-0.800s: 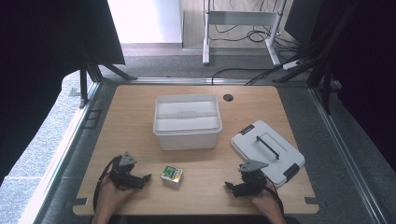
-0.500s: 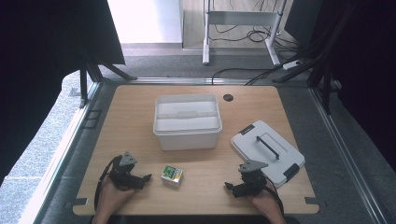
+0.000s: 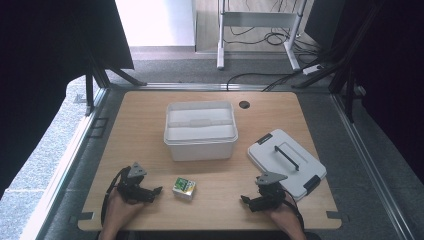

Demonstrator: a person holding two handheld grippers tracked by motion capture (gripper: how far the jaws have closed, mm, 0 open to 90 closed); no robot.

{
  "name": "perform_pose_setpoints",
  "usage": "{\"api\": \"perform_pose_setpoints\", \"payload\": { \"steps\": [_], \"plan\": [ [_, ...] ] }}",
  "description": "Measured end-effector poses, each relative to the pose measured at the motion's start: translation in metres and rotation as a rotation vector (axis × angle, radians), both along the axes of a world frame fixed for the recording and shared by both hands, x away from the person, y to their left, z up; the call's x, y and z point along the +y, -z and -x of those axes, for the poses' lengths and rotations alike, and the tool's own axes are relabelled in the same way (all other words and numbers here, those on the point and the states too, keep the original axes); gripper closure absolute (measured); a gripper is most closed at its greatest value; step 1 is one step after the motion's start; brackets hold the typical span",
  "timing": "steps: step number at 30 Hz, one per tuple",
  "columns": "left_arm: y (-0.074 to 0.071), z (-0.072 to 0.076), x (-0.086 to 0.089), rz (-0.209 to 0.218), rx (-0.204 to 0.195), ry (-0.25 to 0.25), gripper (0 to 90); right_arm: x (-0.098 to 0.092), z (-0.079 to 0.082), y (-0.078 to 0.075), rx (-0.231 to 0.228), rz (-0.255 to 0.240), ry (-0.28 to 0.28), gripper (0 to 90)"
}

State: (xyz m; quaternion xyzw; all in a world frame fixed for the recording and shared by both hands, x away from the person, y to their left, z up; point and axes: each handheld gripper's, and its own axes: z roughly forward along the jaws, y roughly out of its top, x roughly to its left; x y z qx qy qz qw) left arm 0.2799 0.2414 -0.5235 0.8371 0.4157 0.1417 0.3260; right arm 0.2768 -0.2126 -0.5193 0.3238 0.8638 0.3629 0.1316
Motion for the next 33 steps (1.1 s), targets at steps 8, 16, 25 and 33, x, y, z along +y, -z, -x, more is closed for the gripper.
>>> {"api": "perform_pose_setpoints", "payload": {
  "steps": [8,16,25,33],
  "plan": [
    [0.000,0.000,0.000,0.000,0.000,0.000,0.0,0.006,0.001,-0.010,0.016,-0.009,-0.036,8.4],
    [0.000,0.000,0.000,0.001,0.000,-0.002,0.0,0.015,0.000,-0.023,0.024,-0.043,-0.081,9.9],
    [0.000,0.000,0.000,0.001,-0.001,-0.003,0.0,0.050,-0.009,-0.036,0.038,-0.034,-0.175,11.8],
    [0.000,0.000,0.000,0.001,0.000,-0.003,0.0,0.095,-0.013,-0.042,0.055,-0.022,-0.275,11.7]
  ]
}}
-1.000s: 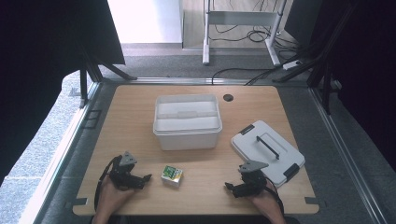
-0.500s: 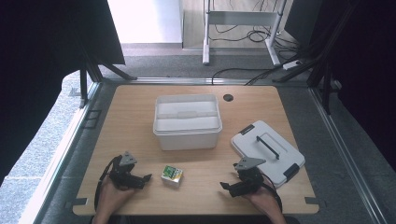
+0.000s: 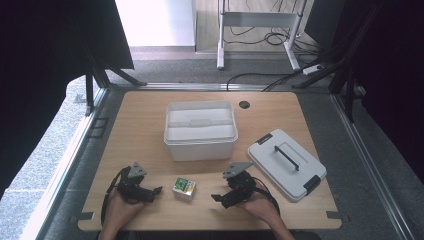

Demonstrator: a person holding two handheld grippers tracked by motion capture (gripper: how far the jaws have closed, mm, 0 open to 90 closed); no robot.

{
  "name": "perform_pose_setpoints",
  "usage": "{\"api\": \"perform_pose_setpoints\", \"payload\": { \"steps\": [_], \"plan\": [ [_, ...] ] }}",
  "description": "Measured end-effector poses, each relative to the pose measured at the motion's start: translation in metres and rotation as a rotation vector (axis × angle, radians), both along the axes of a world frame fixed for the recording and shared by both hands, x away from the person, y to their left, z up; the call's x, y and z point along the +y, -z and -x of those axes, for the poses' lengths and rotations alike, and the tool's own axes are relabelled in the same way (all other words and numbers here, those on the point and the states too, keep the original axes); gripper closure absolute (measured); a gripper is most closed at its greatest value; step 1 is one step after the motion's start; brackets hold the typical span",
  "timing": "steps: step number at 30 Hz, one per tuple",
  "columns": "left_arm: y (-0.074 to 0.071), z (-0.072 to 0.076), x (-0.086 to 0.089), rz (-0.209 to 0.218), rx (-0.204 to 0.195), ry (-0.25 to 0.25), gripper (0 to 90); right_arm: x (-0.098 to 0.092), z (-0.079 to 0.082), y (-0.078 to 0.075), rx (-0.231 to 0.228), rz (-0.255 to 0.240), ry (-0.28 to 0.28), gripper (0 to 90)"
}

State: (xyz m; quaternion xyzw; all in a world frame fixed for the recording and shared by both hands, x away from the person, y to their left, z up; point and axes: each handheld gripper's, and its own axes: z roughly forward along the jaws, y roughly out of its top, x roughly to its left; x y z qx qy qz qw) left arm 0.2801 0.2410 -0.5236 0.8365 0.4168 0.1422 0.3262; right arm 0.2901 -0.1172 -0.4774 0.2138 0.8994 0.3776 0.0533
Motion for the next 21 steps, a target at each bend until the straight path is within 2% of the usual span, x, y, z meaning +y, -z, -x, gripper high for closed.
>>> {"api": "perform_pose_setpoints", "payload": {
  "steps": [2,3,9,13,14,15,16,17,20,21],
  "plan": [
    [0.000,0.000,0.000,0.000,0.000,0.000,0.0,0.006,0.000,0.000,0.003,0.003,-0.012,11.6],
    [0.000,0.000,0.000,0.000,0.000,0.000,0.0,0.018,-0.001,0.000,0.004,0.006,-0.027,11.5],
    [0.000,0.000,0.000,0.000,0.000,0.000,0.0,0.051,-0.003,0.004,0.008,0.020,-0.075,11.7],
    [0.000,0.000,0.000,0.000,0.000,0.000,0.0,0.070,-0.004,0.007,0.009,0.027,-0.102,13.1],
    [0.000,0.000,0.000,0.000,0.000,0.000,0.0,0.070,-0.004,0.007,0.009,0.027,-0.102,13.1],
    [0.000,0.000,0.000,0.000,0.000,0.000,0.0,0.079,-0.005,0.009,0.004,0.041,-0.111,13.9],
    [0.000,0.000,0.000,0.000,0.000,0.000,0.0,0.079,-0.005,0.009,0.004,0.041,-0.111,13.9],
    [0.000,0.000,0.000,0.000,0.000,0.000,0.0,0.087,-0.007,0.011,0.005,0.051,-0.110,15.8],
    [0.000,0.000,0.000,0.000,0.000,0.000,0.0,0.094,-0.008,0.014,0.006,0.061,-0.112,19.0],
    [0.000,0.000,0.000,0.000,0.000,0.000,0.0,0.100,-0.009,0.017,0.009,0.073,-0.114,22.6]
  ]
}}
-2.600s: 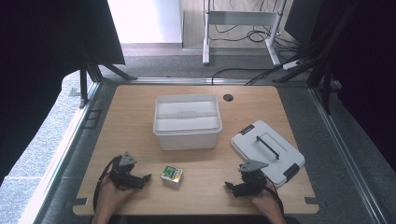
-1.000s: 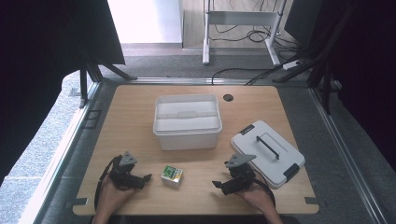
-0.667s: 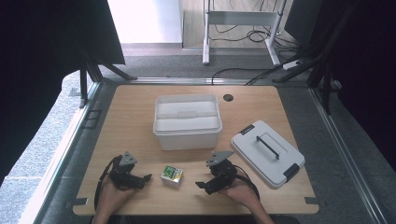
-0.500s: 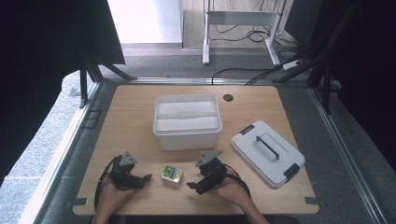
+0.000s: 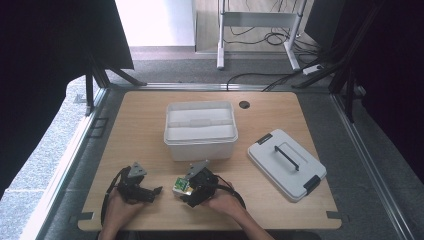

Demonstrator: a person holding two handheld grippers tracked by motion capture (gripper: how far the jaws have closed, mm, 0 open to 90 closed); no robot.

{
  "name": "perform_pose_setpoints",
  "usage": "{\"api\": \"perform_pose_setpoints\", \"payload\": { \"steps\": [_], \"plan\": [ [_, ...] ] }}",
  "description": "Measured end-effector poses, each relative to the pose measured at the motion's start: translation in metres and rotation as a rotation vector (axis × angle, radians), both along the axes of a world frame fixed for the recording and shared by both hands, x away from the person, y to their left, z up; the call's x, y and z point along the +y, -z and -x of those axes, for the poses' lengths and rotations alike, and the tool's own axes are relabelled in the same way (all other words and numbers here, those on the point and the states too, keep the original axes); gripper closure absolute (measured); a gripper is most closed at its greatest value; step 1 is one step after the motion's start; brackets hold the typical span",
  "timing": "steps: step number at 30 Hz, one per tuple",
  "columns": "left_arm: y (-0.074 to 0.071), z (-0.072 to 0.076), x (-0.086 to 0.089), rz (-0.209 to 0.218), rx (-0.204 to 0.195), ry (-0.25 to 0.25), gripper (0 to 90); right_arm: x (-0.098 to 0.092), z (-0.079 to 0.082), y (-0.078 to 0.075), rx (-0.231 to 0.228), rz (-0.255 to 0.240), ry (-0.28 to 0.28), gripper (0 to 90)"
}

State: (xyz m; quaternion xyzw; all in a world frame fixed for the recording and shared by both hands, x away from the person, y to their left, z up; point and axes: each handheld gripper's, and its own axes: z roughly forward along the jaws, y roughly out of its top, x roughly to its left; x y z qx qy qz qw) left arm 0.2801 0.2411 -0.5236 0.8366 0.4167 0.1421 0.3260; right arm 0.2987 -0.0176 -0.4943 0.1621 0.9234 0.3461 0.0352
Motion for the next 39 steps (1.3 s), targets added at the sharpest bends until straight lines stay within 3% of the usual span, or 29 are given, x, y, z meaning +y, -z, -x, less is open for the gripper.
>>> {"api": "perform_pose_setpoints", "payload": {
  "steps": [4,6,13,18,23,30,37,39],
  "plan": [
    [0.000,0.000,0.000,0.000,0.000,0.000,0.0,0.009,0.000,0.004,0.000,0.022,-0.007,33.2],
    [0.000,0.000,0.000,0.000,0.000,0.000,0.0,0.012,0.000,0.005,0.002,0.037,-0.015,43.3],
    [0.000,0.000,0.000,-0.001,0.000,0.000,0.0,0.013,0.003,-0.005,-0.009,0.035,-0.016,44.4],
    [0.000,0.000,0.000,0.000,0.002,0.001,0.0,0.007,0.006,-0.030,-0.034,0.011,-0.031,44.4],
    [0.000,0.000,0.000,0.001,0.000,-0.002,0.0,0.002,0.010,-0.038,-0.042,0.012,-0.032,44.5],
    [0.000,0.000,-0.001,0.001,0.000,-0.005,0.0,-0.027,0.022,-0.041,-0.043,0.010,-0.016,44.6],
    [0.000,0.000,-0.001,-0.001,0.001,-0.009,0.0,-0.062,0.031,-0.039,-0.048,0.010,0.032,44.6],
    [0.000,0.000,-0.001,-0.003,0.001,-0.009,0.0,-0.080,0.036,-0.036,-0.048,0.015,0.063,44.6]
  ]
}}
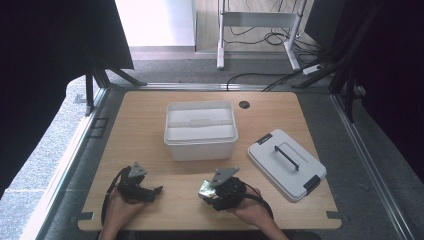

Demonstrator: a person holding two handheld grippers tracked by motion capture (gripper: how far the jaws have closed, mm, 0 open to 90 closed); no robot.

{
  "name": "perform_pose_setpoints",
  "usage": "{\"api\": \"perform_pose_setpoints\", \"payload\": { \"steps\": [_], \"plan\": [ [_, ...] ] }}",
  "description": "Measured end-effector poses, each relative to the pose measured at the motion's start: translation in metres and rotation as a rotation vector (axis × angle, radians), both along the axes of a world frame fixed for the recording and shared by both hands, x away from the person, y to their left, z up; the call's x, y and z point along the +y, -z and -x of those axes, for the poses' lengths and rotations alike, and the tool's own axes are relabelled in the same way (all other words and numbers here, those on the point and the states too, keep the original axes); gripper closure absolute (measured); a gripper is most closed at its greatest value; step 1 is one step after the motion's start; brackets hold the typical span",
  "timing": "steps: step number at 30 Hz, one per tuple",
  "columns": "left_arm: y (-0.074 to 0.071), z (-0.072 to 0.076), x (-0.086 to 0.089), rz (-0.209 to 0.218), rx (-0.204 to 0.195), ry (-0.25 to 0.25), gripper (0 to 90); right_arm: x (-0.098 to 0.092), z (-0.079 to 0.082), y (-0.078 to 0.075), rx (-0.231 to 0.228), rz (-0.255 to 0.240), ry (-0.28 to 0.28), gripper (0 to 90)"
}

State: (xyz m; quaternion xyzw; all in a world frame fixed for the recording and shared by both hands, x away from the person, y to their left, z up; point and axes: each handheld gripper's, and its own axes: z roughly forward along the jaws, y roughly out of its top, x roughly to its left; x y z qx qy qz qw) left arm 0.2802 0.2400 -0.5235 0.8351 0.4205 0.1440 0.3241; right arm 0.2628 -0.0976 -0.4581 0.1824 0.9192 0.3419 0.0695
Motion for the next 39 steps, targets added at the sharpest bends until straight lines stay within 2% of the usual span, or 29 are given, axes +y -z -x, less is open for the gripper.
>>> {"api": "perform_pose_setpoints", "payload": {
  "steps": [3,4,6,10,14,18,19,22,24,25,28,29,33,38,39],
  "plan": [
    [0.000,0.000,0.000,0.000,0.000,-0.002,0.0,-0.018,0.005,0.003,-0.002,0.001,0.037,44.6],
    [0.000,0.000,0.000,0.000,0.000,-0.002,0.0,-0.018,0.005,0.003,-0.002,0.001,0.037,44.6],
    [0.000,0.000,0.000,0.000,0.000,-0.004,0.0,-0.033,0.012,0.006,-0.005,-0.002,0.070,44.6],
    [0.000,0.000,-0.001,0.000,0.000,-0.005,0.0,-0.049,0.020,0.009,-0.012,-0.005,0.094,44.6],
    [0.000,0.000,-0.001,0.001,0.000,-0.005,0.0,-0.056,0.028,0.017,-0.010,-0.013,0.107,44.6],
    [0.000,0.000,-0.001,0.000,0.000,-0.006,0.0,-0.057,0.033,0.027,-0.015,0.001,0.110,44.6],
    [0.000,0.000,-0.001,0.001,0.000,-0.006,0.0,-0.057,0.034,0.034,-0.008,0.004,0.114,44.5],
    [0.000,0.000,-0.001,0.000,0.000,-0.006,0.0,-0.057,0.036,0.040,0.004,0.000,0.110,44.1],
    [0.000,0.000,-0.001,0.000,0.000,-0.006,0.0,-0.058,0.036,0.040,0.012,-0.004,0.104,43.6],
    [0.000,0.000,-0.001,0.001,0.000,-0.007,0.0,-0.059,0.036,0.038,0.014,-0.018,0.105,37.0],
    [0.000,0.000,-0.001,0.001,0.000,-0.007,0.0,-0.061,0.035,0.034,0.024,-0.037,0.112,32.5],
    [0.000,0.000,-0.001,0.001,0.001,-0.007,0.0,-0.064,0.035,0.028,0.011,-0.059,0.120,28.3],
    [0.000,0.000,-0.001,0.001,0.001,-0.007,0.0,-0.073,0.031,0.017,0.023,-0.121,0.144,23.9],
    [-0.001,-0.001,0.000,0.004,0.005,-0.002,0.0,-0.084,0.023,0.009,0.009,-0.139,0.186,22.7],
    [-0.002,-0.003,0.000,0.012,0.018,0.000,0.0,-0.090,0.019,0.005,0.006,-0.148,0.205,21.9]
  ]
}}
